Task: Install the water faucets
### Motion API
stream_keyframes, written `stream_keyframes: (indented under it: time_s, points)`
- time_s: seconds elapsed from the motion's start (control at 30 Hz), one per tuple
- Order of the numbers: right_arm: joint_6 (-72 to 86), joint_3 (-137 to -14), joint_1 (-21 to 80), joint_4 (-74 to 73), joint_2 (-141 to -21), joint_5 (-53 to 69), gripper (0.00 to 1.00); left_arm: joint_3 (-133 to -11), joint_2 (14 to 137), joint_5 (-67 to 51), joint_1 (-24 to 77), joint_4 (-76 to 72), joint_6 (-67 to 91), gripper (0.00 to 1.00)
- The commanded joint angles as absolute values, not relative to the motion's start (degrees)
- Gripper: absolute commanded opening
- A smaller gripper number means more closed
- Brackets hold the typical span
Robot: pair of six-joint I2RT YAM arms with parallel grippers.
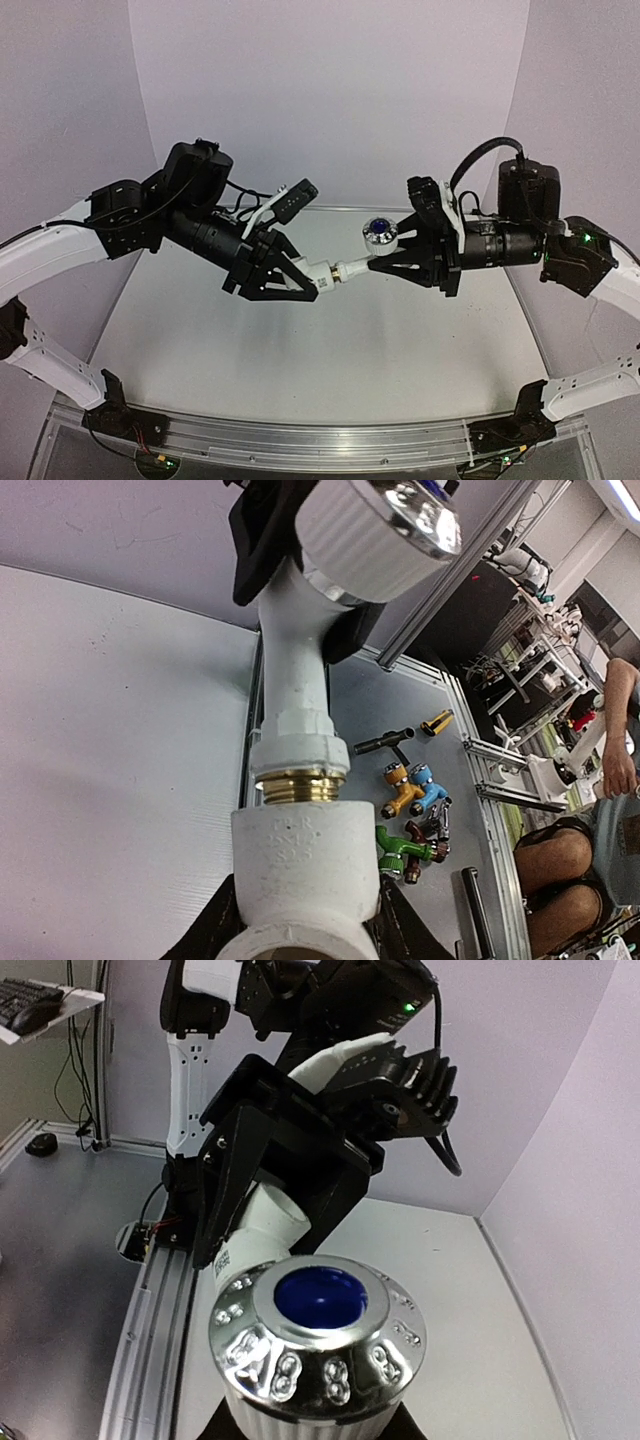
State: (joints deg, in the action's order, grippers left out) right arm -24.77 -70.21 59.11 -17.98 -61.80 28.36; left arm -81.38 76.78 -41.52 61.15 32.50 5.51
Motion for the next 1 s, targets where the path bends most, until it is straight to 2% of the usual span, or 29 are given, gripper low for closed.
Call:
stream_keyframes:
  time_s: [0.0, 0.17, 0.3, 0.47, 0.67, 0.73, 0.8, 0.87, 0.97]
  points:
    - [-7.9, -74.4, 58.8, -13.1, -63.6, 30.2, 0.18, -83.1, 73.6, -37.3, 61.4, 32.1, 1.4, 0.0]
    - [0.9, -74.6, 58.1, -13.1, -65.3, 31.6, 0.0, -81.6, 71.6, -27.2, 61.5, 32.3, -4.2, 0.0]
    - [9.1, -75.4, 54.6, -12.9, -67.5, 31.7, 0.0, -77.8, 69.7, -17.4, 61.6, 27.6, -9.3, 0.0]
    - [20.0, -77.4, 47.6, -12.4, -71.6, 37.8, 0.0, -73.5, 67.6, -8.4, 62.3, 21.9, -16.3, 0.0]
    - [24.6, -75.1, 47.1, -10.2, -73.2, 44.9, 0.03, -70.0, 66.7, 2.9, 65.0, 18.5, -24.6, 0.0]
    - [25.3, -74.7, 47.0, -10.0, -73.2, 45.4, 0.16, -68.6, 66.6, 8.5, 66.9, 16.9, -28.4, 0.0]
    - [24.8, -75.5, 46.5, -10.2, -73.4, 46.2, 0.35, -68.4, 66.6, 10.7, 67.6, 17.1, -28.9, 0.0]
    - [23.0, -76.6, 45.9, -10.6, -73.5, 46.2, 0.58, -69.5, 66.3, 10.8, 67.8, 18.8, -27.1, 0.0]
    - [15.3, -79.5, 45.5, -13.8, -72.7, 43.7, 0.89, -71.9, 65.8, 8.8, 67.6, 23.1, -22.7, 0.0]
